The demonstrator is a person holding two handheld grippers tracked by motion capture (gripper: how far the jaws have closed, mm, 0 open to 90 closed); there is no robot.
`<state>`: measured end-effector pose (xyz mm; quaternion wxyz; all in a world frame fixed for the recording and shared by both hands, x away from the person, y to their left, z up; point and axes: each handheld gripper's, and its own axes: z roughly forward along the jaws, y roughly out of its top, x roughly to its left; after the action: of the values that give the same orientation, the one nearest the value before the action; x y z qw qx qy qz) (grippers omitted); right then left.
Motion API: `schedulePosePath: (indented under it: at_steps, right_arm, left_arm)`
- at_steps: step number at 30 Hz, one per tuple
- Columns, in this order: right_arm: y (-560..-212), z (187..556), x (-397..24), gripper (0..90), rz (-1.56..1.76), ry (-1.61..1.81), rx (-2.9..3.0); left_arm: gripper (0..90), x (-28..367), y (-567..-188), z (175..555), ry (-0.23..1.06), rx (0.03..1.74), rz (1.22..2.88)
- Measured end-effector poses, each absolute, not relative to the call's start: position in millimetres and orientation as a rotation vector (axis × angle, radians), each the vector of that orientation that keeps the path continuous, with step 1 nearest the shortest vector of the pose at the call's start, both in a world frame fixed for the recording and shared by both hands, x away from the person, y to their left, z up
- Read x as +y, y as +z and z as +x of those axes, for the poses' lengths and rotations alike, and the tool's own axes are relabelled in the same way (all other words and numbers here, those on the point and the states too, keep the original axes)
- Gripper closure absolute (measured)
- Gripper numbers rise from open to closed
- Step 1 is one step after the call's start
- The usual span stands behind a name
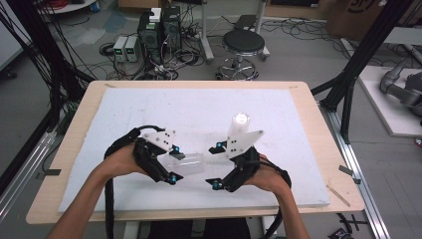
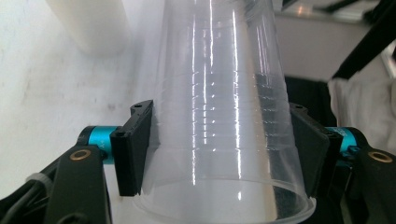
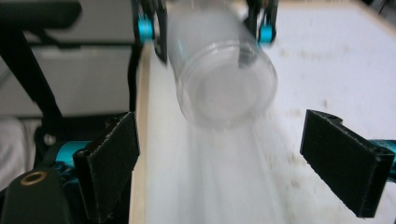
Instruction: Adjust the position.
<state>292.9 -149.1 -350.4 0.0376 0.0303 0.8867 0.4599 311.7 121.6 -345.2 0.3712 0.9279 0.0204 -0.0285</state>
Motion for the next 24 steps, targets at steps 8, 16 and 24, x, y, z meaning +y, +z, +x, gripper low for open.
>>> schedulePosePath:
  at_steps: [8,16,24]
  right_arm:
    - [-350,298,-133,11.8,0.074,1.105,2.864]
    - [-348,303,-117,11.9,0.041,0.934,2.928]
    - [-346,304,-112,16.1,0.027,0.954,2.935]
  left_arm:
    - [31.6,114,-340,311,-0.049,0.055,2.522]
    - [31.6,108,-341,308,-0.032,0.048,2.578]
    - [31.6,99,-340,308,-0.037,0.023,2.576]
